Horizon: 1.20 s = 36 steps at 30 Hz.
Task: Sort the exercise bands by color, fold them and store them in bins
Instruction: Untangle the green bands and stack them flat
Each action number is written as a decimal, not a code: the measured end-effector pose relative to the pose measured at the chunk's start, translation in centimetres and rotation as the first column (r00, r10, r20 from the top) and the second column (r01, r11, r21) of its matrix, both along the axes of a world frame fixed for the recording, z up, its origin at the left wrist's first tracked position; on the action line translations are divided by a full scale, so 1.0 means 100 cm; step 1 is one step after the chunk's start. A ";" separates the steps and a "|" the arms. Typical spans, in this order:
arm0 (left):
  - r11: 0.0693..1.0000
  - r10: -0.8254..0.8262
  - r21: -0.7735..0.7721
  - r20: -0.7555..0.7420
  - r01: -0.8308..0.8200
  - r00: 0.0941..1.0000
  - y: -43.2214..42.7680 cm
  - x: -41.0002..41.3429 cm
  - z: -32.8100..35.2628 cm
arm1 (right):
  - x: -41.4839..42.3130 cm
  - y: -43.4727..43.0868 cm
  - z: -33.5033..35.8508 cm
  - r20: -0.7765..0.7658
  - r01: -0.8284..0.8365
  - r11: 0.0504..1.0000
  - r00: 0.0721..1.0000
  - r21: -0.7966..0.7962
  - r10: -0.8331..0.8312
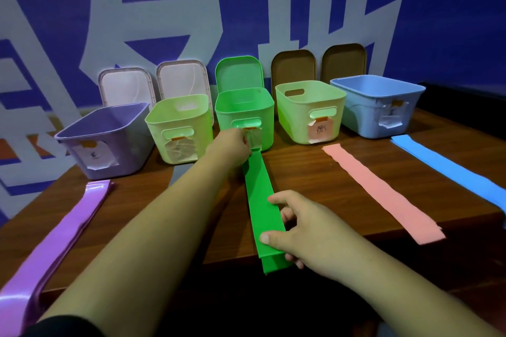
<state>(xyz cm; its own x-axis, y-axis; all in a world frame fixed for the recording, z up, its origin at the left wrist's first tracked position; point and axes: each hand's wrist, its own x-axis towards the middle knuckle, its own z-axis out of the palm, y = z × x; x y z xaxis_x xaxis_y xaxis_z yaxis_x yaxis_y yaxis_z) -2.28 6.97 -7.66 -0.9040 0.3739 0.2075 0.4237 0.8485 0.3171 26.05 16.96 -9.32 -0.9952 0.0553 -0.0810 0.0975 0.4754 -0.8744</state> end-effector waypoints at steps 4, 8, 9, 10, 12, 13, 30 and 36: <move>0.996 0.001 -0.095 -0.008 -0.002 1.000 0.006 -0.002 -0.015 | -0.004 -0.003 -0.003 0.043 0.012 0.999 0.999 0.045 -0.014; 0.992 0.013 -0.128 -0.037 -0.018 0.999 0.009 -0.005 -0.021 | -0.008 -0.004 -0.007 0.066 0.014 0.996 0.998 0.087 -0.019; 0.991 0.012 -0.135 -0.043 -0.018 0.999 0.009 -0.006 -0.021 | -0.009 -0.004 -0.007 0.076 0.012 0.995 0.997 0.099 -0.020; 0.990 0.011 -0.141 -0.048 -0.018 0.999 0.009 -0.007 -0.021 | -0.009 -0.003 -0.007 0.088 0.010 0.994 0.996 0.108 -0.020; 0.988 0.010 -0.150 -0.054 -0.018 0.998 0.009 -0.008 -0.020 | -0.010 -0.002 -0.006 0.109 0.002 0.993 0.994 0.120 -0.015; 0.988 0.011 -0.151 -0.052 -0.019 0.999 0.009 -0.009 -0.021 | -0.011 -0.002 -0.005 0.117 -0.003 0.992 0.993 0.129 -0.012; 0.985 0.025 -0.172 0.023 -0.020 0.999 0.010 -0.011 -0.029 | -0.013 -0.001 0.008 0.155 -0.097 0.901 0.987 0.424 0.034; 0.984 0.012 -0.179 0.050 -0.003 0.999 0.002 0.004 -0.014 | -0.009 -0.002 0.017 0.193 -0.173 0.816 0.978 0.552 0.077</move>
<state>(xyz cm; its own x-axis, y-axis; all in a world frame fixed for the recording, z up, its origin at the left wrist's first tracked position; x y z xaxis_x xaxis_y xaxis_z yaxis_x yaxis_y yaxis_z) -1.87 7.16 -9.08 -0.9147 0.3937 0.0913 0.4040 0.8968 0.1805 25.11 16.73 -7.61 -0.9736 0.0154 -0.2276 0.1142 0.8965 -0.4281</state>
